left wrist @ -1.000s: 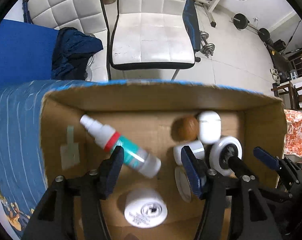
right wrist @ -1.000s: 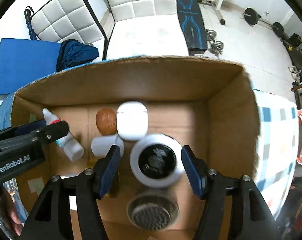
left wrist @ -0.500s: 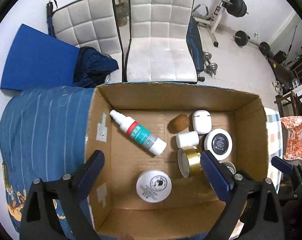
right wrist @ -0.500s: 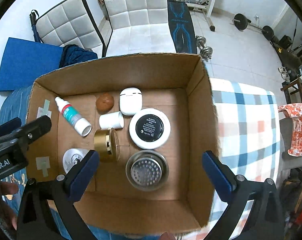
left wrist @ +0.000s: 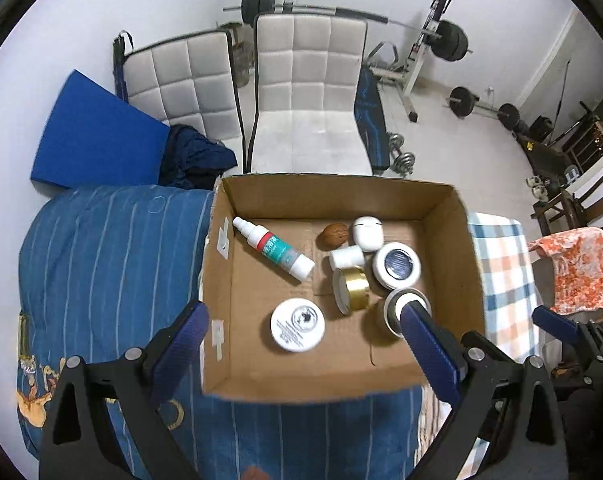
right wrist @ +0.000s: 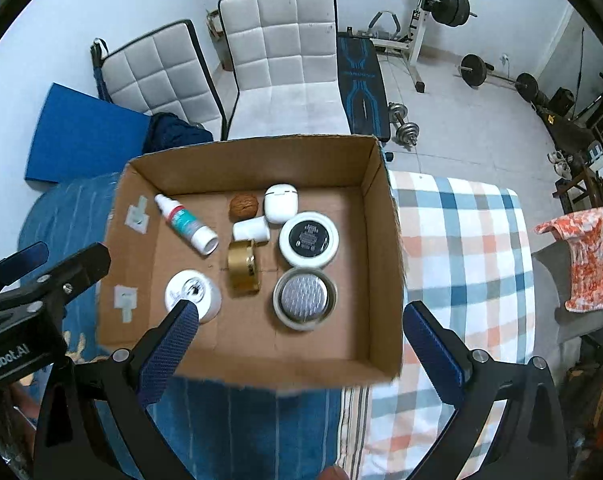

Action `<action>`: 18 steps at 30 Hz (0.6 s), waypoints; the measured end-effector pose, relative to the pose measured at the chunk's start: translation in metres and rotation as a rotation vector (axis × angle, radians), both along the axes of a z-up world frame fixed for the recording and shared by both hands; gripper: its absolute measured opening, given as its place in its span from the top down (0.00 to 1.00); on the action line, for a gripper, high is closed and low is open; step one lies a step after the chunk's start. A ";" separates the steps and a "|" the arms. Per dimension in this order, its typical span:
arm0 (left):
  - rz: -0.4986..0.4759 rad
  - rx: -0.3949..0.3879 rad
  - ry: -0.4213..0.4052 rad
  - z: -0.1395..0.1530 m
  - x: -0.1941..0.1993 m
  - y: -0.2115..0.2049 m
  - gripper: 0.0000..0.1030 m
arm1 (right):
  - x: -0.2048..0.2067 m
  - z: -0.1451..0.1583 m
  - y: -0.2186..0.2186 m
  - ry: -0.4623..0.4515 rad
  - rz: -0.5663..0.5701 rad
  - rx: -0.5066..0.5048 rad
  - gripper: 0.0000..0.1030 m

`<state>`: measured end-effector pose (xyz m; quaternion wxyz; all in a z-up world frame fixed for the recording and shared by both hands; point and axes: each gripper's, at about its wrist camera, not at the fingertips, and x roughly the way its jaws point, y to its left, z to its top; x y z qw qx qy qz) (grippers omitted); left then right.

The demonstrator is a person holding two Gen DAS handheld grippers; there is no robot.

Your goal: Organize rigid objects

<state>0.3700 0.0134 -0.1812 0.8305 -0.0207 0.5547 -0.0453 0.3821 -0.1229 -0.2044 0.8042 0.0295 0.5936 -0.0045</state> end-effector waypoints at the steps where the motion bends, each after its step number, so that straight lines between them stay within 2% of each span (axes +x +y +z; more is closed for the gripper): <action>1: -0.001 0.000 -0.009 0.008 -0.009 0.000 0.05 | -0.009 0.006 -0.001 -0.008 -0.003 0.007 0.00; 5: -0.004 0.026 -0.070 0.044 -0.052 0.000 0.05 | -0.054 0.038 -0.005 -0.050 -0.004 0.004 0.00; 11: 0.019 -0.003 -0.145 0.096 -0.110 0.008 0.05 | -0.116 0.093 -0.015 -0.112 -0.011 0.026 0.00; 15: 0.026 -0.010 -0.201 0.131 -0.139 0.011 0.05 | -0.154 0.131 -0.021 -0.151 -0.016 0.046 0.00; 18: 0.024 0.018 -0.238 0.152 -0.158 0.010 0.05 | -0.180 0.154 -0.022 -0.176 -0.004 0.052 0.00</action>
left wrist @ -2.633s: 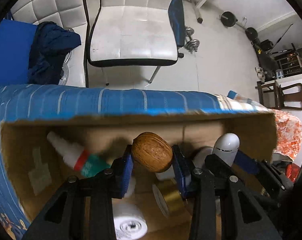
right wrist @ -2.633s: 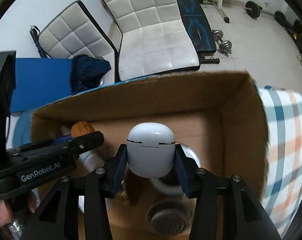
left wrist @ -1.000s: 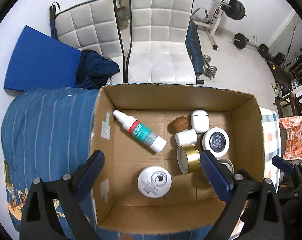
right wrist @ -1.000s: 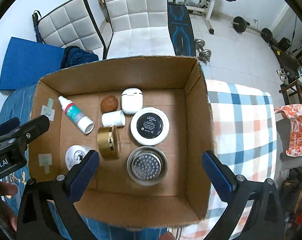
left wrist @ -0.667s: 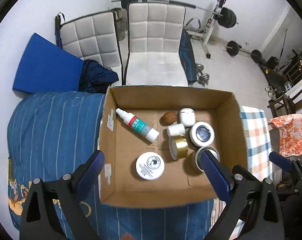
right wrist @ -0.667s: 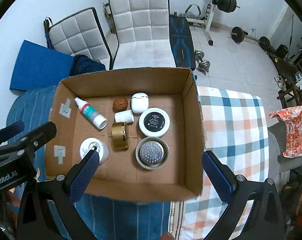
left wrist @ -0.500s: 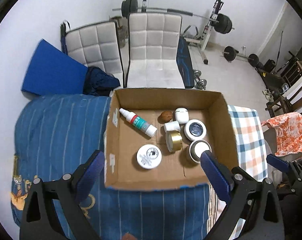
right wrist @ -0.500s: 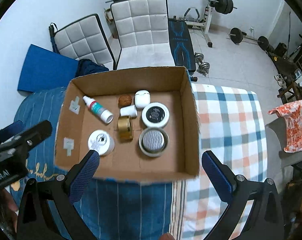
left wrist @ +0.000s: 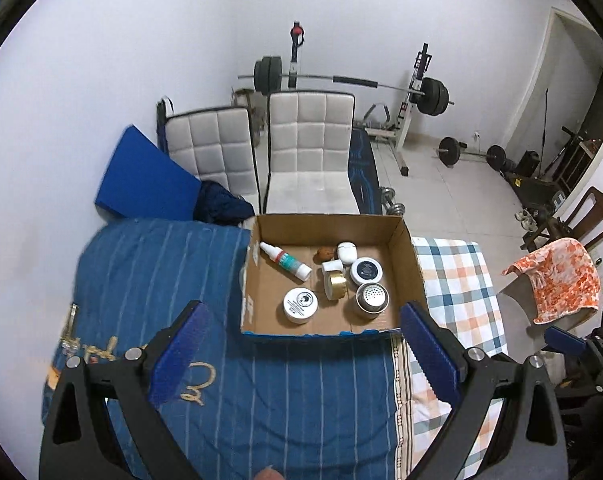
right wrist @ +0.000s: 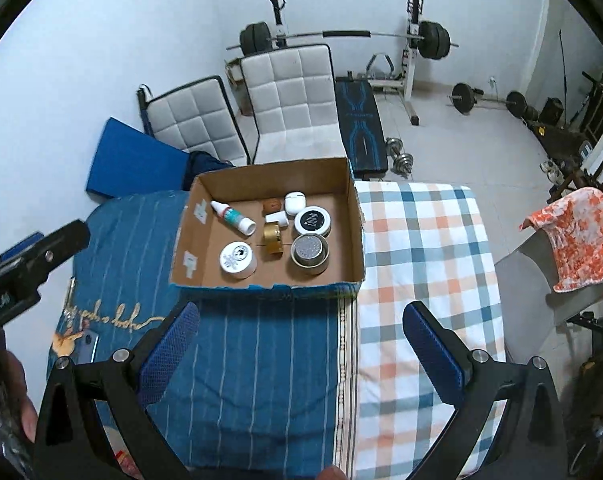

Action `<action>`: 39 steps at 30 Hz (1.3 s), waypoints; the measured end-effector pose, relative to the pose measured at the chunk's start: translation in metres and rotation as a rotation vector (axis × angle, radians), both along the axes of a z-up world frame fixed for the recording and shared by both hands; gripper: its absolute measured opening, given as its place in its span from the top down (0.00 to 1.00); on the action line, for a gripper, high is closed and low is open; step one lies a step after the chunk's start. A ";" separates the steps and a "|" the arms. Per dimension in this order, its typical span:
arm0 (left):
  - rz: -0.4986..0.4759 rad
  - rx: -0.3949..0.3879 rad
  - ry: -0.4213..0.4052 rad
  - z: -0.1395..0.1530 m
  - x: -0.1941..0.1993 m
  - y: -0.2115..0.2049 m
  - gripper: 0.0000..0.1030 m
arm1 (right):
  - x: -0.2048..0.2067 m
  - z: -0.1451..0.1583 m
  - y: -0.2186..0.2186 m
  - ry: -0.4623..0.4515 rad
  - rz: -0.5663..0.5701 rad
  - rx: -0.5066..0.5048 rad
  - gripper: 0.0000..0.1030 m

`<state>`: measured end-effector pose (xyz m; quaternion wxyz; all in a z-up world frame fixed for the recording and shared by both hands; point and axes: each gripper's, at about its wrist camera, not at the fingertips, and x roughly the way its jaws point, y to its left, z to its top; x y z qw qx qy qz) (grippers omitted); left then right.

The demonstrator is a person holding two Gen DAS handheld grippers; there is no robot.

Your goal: Organize rigid objects

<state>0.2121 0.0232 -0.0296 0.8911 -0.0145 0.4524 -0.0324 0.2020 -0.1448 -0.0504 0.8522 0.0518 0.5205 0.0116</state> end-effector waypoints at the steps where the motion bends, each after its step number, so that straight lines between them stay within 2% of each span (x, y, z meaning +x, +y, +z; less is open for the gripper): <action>1: -0.001 0.007 -0.008 0.005 -0.006 -0.001 0.05 | -0.008 0.007 0.000 -0.007 0.004 0.000 0.00; 8: 0.006 0.024 -0.060 0.033 -0.044 -0.004 0.05 | -0.043 0.041 0.006 -0.028 0.046 0.001 0.00; 15: 0.010 0.051 -0.089 0.045 -0.061 -0.007 0.05 | -0.054 0.062 0.007 -0.064 0.043 -0.018 0.00; 32: 0.025 0.056 -0.099 0.039 -0.063 -0.012 0.05 | -0.038 0.069 -0.001 -0.104 -0.013 -0.052 0.00; 39: 0.036 0.056 -0.067 0.026 -0.055 -0.013 0.05 | -0.032 0.065 -0.004 -0.101 -0.021 -0.074 0.00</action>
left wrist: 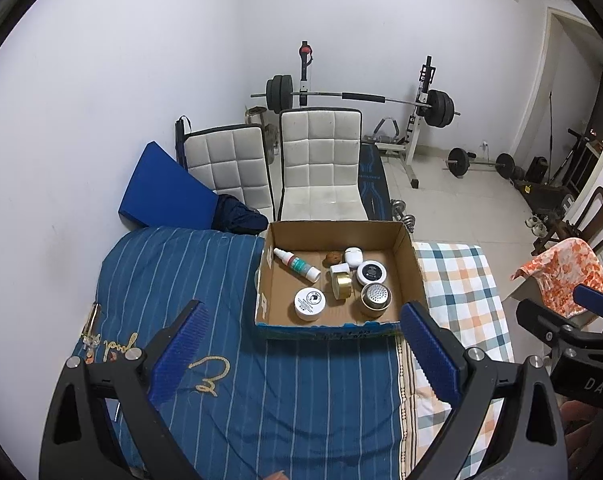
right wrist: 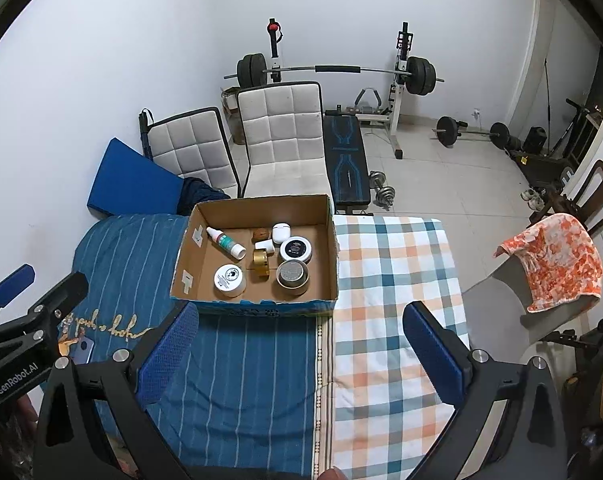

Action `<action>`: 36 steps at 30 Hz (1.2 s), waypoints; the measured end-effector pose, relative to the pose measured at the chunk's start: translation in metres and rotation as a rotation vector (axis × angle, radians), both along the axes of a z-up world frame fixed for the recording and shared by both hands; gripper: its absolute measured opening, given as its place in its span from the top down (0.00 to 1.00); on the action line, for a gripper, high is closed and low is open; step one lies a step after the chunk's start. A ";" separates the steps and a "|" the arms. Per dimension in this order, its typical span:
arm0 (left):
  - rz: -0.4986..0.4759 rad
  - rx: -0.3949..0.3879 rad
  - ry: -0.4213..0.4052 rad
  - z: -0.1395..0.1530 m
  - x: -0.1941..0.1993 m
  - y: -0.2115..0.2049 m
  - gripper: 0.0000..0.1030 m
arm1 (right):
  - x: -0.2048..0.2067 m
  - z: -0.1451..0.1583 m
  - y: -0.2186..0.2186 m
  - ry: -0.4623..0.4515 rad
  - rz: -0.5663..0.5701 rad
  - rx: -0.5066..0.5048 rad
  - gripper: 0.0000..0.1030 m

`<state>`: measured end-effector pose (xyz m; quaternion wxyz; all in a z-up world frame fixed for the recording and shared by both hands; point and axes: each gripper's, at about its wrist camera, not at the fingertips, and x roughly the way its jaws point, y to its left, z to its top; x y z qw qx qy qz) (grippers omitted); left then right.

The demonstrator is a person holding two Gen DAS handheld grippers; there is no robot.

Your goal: Organize rigid objects

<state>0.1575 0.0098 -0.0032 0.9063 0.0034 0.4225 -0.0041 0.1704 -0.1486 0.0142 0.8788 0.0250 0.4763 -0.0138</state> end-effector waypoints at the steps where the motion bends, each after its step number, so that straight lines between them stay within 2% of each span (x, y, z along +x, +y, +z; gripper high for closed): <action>1: 0.000 0.000 0.002 -0.001 0.002 0.000 0.05 | 0.000 0.000 0.000 0.001 -0.001 0.000 0.00; 14: 0.007 0.000 0.002 -0.003 0.006 0.001 0.05 | 0.000 -0.004 -0.001 -0.012 -0.003 -0.014 0.00; 36: 0.028 0.004 -0.030 0.005 0.002 0.002 0.05 | -0.002 0.007 0.001 -0.038 -0.023 -0.040 0.00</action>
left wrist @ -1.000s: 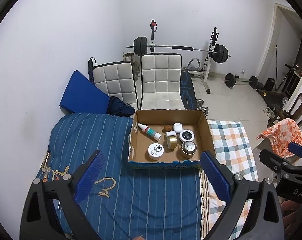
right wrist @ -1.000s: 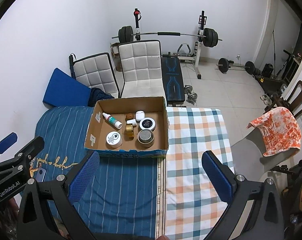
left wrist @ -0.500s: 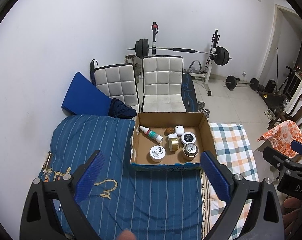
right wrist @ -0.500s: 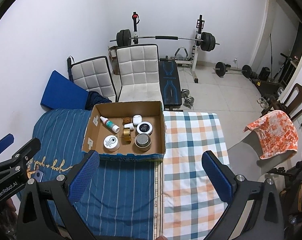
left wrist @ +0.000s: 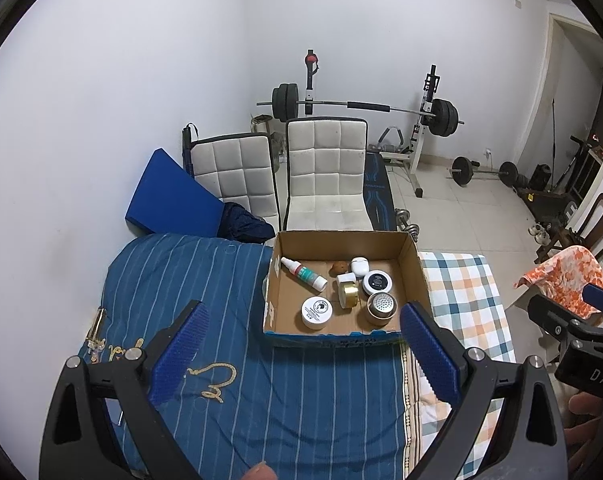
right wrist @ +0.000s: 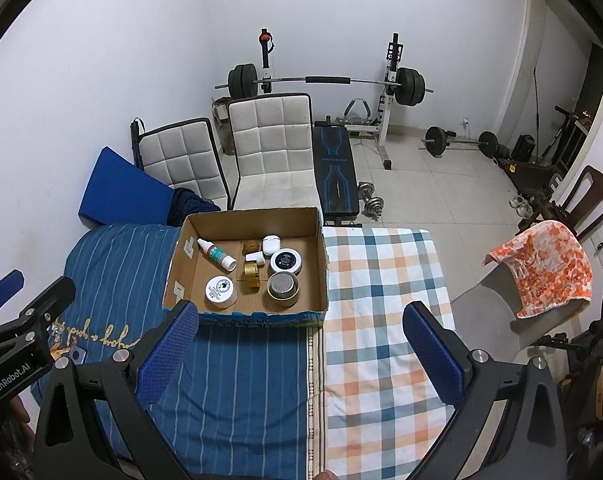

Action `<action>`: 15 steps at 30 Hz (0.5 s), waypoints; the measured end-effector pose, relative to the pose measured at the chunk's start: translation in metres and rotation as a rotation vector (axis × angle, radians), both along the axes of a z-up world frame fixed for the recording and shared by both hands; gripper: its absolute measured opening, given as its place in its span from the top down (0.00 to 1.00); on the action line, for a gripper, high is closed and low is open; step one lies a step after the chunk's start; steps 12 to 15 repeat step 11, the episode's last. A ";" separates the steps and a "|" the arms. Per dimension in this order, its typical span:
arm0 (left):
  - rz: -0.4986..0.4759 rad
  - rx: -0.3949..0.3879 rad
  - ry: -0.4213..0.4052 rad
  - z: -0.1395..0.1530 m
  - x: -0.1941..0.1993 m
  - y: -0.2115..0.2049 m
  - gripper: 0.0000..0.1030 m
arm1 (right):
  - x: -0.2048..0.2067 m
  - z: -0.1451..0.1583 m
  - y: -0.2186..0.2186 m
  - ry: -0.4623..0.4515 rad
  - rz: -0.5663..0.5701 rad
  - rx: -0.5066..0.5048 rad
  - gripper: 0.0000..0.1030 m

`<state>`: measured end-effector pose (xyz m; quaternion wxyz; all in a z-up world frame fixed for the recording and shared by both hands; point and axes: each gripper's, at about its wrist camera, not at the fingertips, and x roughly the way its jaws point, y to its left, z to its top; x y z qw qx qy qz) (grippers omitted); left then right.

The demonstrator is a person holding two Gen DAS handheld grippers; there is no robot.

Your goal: Organize rigid objects

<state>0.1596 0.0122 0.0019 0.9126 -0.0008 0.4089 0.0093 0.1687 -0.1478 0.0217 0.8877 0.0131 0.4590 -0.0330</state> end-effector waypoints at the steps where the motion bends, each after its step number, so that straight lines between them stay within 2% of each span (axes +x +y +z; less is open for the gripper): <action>1: 0.001 -0.001 -0.001 0.000 0.000 0.000 0.05 | 0.000 0.000 0.000 -0.001 -0.001 -0.001 0.00; 15: 0.006 -0.009 -0.011 0.002 0.000 0.001 0.05 | 0.000 0.000 0.000 0.001 -0.001 0.001 0.00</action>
